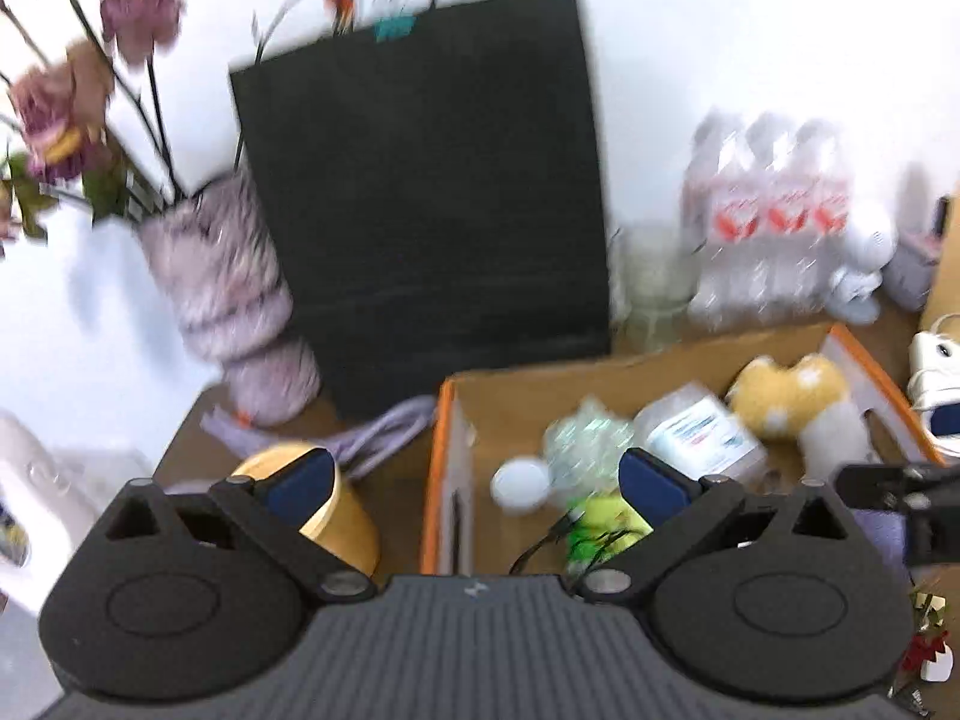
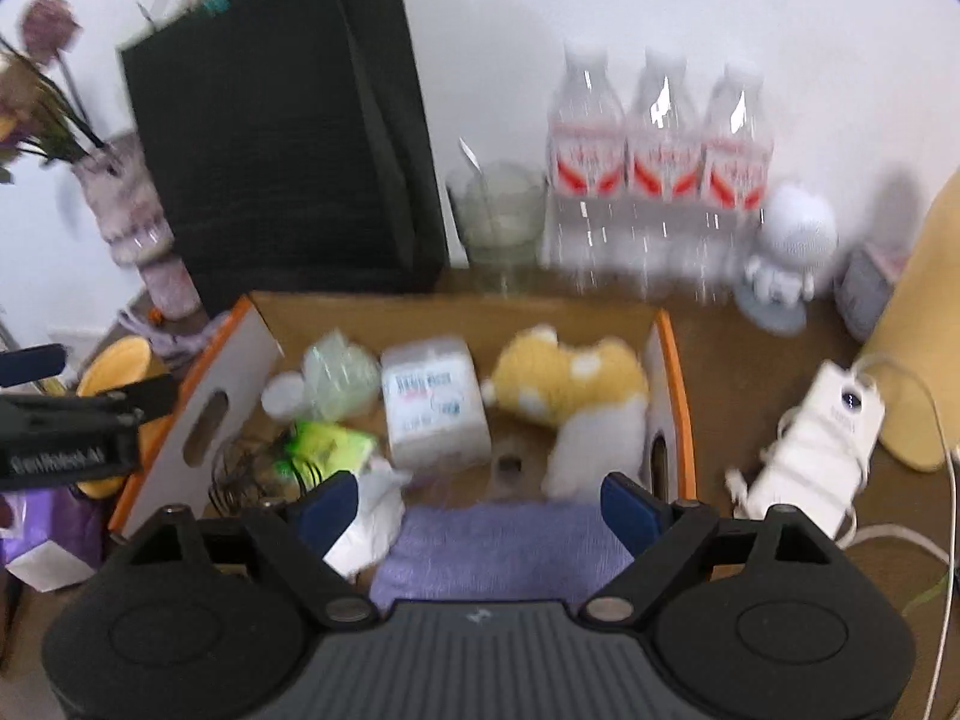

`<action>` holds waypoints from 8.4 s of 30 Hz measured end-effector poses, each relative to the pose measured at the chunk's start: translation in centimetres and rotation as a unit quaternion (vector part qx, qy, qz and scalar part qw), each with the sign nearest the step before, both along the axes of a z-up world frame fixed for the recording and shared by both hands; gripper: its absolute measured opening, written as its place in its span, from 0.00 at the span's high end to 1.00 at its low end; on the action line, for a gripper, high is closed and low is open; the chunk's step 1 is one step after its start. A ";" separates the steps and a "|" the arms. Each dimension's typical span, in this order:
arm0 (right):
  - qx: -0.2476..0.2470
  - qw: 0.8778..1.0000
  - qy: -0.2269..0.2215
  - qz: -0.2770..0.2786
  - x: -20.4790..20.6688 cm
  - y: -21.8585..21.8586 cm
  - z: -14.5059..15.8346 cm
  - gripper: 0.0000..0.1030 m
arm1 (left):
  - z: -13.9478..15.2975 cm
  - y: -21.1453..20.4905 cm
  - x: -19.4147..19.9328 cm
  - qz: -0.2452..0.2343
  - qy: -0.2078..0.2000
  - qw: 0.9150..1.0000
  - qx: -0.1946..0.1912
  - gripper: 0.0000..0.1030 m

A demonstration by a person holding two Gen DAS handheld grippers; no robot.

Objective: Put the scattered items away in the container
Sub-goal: 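Withdraw both grippers from the box toward the remaining small items, then grasp the clear candy wrapper with the left gripper while the right grasps another clear wrapper, then carry both clear wrappers into the box and open both grippers, then withdraw both grippers from the box toward the white container and small pieces, then grasp the thin clear wrapper strip with the left gripper while the right grasps the small black piece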

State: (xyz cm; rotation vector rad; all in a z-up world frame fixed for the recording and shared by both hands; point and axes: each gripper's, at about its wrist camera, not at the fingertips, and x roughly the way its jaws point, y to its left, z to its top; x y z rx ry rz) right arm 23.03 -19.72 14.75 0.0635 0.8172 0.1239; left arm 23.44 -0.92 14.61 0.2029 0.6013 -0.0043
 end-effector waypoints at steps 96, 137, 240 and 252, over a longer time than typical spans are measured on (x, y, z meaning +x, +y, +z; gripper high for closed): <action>-0.012 0.958 -0.285 0.008 -37.6 0.3 -7.1 0.82 | -8.2 3.0 -34.6 0.006 -0.130 0.982 -0.135 0.84; 0.009 0.988 0.150 0.027 8.4 -1.5 -2.7 0.81 | -4.5 0.6 11.9 -0.030 0.290 0.954 -0.069 0.84; -0.022 0.997 -0.072 -0.011 -16.7 -1.7 -12.7 0.80 | -9.6 -0.2 -20.8 -0.119 0.027 0.976 -0.181 0.92; 0.019 0.994 -0.104 0.016 -23.3 -0.5 -10.0 0.92 | -9.0 0.4 -24.1 -0.121 0.013 0.976 -0.179 0.92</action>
